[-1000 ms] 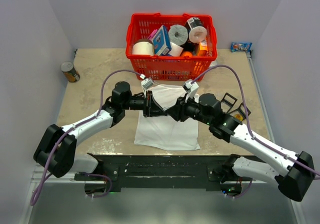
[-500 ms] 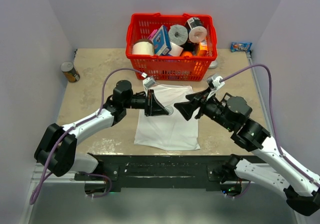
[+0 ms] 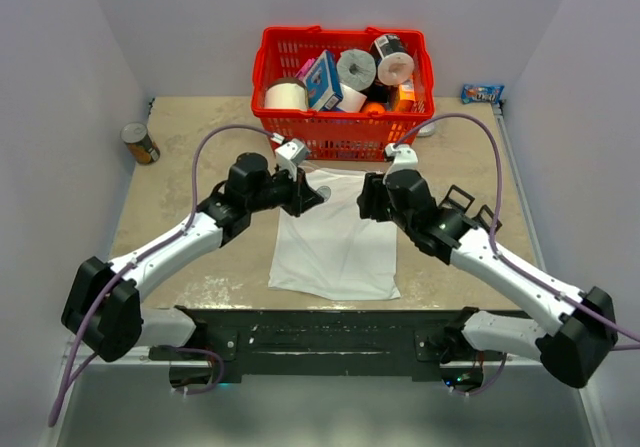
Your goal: Pin the brooch onto the clothing
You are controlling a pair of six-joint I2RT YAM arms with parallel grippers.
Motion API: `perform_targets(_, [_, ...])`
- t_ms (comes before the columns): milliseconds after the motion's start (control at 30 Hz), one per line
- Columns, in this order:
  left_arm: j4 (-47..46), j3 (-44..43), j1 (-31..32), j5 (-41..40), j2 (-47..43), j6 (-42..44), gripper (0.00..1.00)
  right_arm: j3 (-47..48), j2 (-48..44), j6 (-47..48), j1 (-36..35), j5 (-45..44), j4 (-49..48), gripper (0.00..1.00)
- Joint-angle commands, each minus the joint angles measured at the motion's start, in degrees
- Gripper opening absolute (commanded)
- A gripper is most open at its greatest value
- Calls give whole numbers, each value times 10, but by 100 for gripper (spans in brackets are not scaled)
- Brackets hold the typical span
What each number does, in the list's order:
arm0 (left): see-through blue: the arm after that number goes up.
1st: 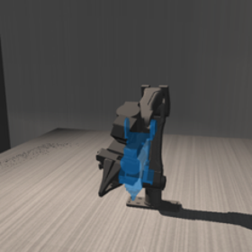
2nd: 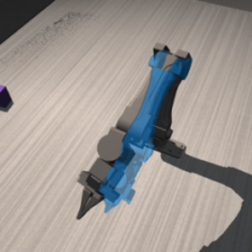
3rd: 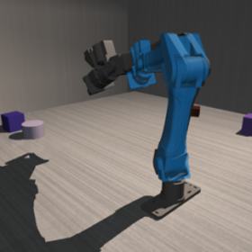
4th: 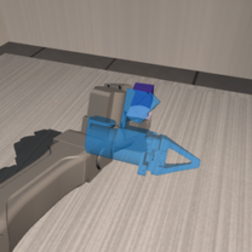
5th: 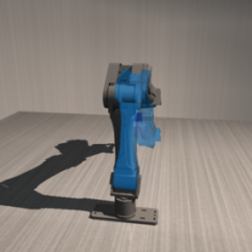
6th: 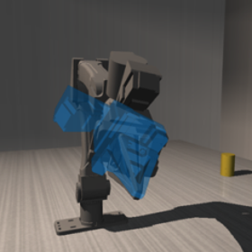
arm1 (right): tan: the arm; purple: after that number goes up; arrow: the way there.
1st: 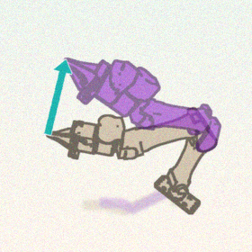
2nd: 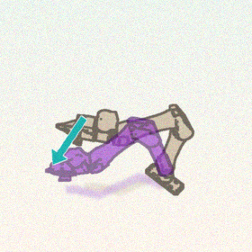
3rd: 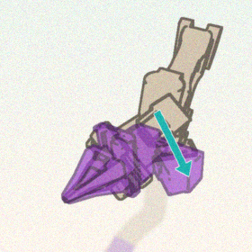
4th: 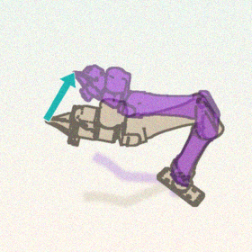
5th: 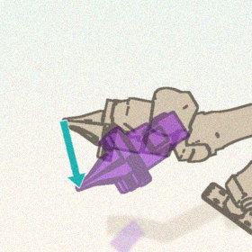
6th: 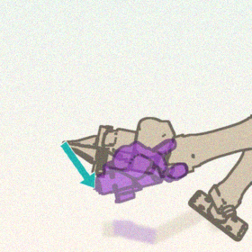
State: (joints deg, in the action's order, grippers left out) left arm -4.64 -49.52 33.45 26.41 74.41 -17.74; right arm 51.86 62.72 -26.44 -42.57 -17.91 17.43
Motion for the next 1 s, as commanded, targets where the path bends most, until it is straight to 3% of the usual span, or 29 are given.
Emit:
perform_targets(0, [23, -55, 3, -108, 29, 25, 0, -7, 57, -20, 61, 4, -65, 54])
perform_targets(500, [19, -201, 28, -170, 246, 8, 0, 32, 317, -22, 81, 15, -161, 35])
perform_targets(700, [9, -230, 35, -159, 315, -8, 0, 62, 370, -33, 82, 1, -141, 30])
perform_targets(967, [-19, -206, 46, -163, 329, -8, 0, 55, 381, -37, 82, -19, -132, 29])
